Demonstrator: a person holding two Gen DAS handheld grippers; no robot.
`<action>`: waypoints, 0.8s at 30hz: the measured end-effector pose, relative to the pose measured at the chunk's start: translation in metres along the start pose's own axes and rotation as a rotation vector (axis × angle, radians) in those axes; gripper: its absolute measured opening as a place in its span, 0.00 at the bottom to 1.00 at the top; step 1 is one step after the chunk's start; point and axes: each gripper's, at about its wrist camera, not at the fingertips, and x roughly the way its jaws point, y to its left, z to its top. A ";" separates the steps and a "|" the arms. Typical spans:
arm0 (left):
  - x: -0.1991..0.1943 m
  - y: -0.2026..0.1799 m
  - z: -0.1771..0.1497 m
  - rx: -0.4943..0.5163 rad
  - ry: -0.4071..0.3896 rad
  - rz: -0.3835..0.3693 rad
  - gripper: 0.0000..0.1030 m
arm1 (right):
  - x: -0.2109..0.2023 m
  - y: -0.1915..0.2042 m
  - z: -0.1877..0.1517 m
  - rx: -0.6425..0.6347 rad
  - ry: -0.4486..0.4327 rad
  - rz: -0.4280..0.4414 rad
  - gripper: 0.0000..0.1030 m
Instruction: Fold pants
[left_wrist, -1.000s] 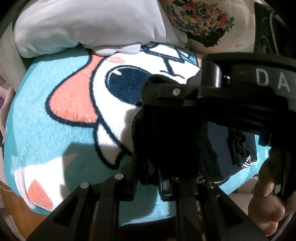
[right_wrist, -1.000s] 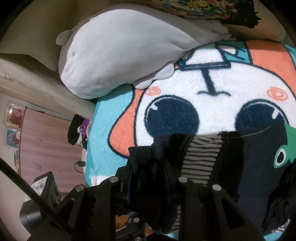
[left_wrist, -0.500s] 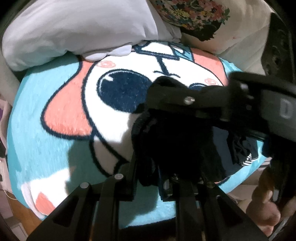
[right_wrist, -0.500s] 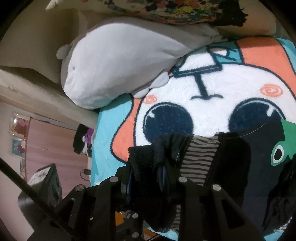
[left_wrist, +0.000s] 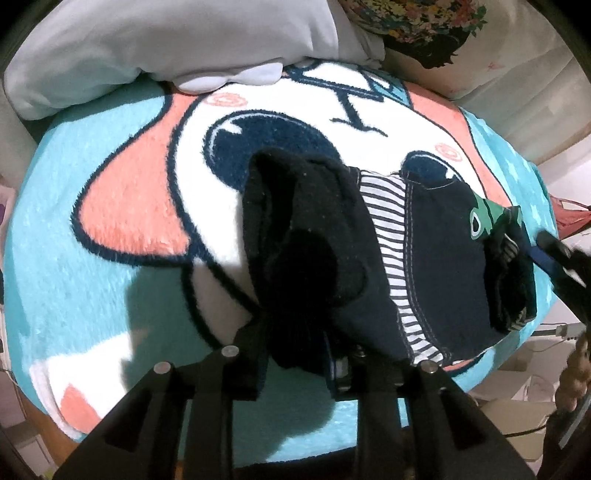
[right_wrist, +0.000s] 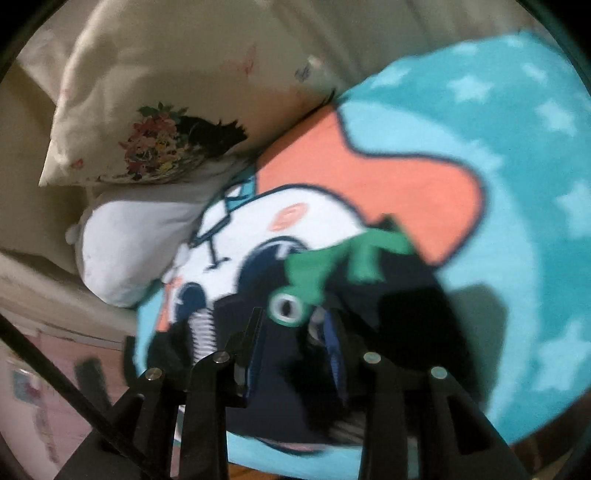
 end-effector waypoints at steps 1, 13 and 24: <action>0.001 0.001 0.000 -0.002 0.001 -0.002 0.24 | -0.006 0.002 -0.004 -0.032 -0.008 -0.025 0.49; 0.000 -0.005 0.000 0.011 -0.017 0.015 0.24 | 0.049 0.044 -0.049 -0.439 0.044 -0.367 0.27; -0.003 0.000 -0.004 -0.002 -0.033 -0.005 0.25 | -0.062 -0.079 0.016 0.034 -0.195 -0.385 0.20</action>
